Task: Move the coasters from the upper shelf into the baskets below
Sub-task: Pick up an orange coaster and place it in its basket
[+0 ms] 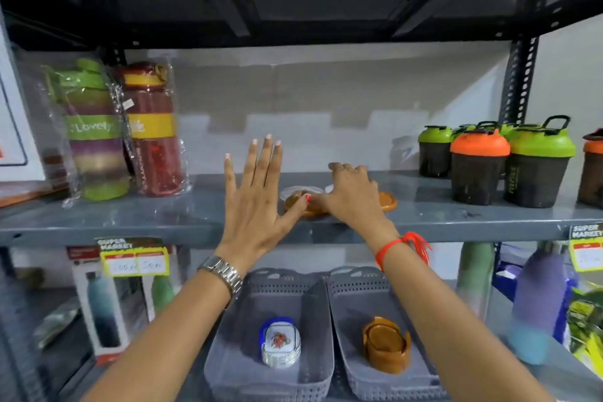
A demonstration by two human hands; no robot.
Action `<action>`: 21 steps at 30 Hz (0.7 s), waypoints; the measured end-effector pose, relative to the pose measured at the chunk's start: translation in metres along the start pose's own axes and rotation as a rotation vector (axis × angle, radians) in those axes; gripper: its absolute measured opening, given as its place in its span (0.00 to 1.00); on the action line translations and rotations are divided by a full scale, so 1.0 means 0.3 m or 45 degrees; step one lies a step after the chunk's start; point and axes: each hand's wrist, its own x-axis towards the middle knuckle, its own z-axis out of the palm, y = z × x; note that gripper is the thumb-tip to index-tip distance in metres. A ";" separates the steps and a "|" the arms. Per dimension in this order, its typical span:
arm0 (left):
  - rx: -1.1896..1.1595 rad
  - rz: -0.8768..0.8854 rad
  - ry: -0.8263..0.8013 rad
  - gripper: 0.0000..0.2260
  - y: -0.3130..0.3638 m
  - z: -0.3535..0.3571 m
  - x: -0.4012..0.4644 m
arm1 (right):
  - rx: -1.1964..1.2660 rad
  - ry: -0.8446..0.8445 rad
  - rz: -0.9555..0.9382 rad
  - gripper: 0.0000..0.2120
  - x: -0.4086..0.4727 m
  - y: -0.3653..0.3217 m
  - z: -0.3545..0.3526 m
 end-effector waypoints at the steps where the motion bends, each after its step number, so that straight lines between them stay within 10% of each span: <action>1: 0.016 -0.017 -0.021 0.37 -0.003 -0.003 -0.020 | 0.029 -0.051 0.046 0.36 0.008 -0.006 0.007; 16: 0.062 -0.223 -0.155 0.32 -0.109 0.079 -0.245 | -0.125 -0.337 0.358 0.45 0.049 -0.036 0.071; 21: 0.002 -0.211 -0.058 0.29 -0.120 0.110 -0.250 | 0.076 -0.017 0.264 0.38 0.003 -0.030 0.069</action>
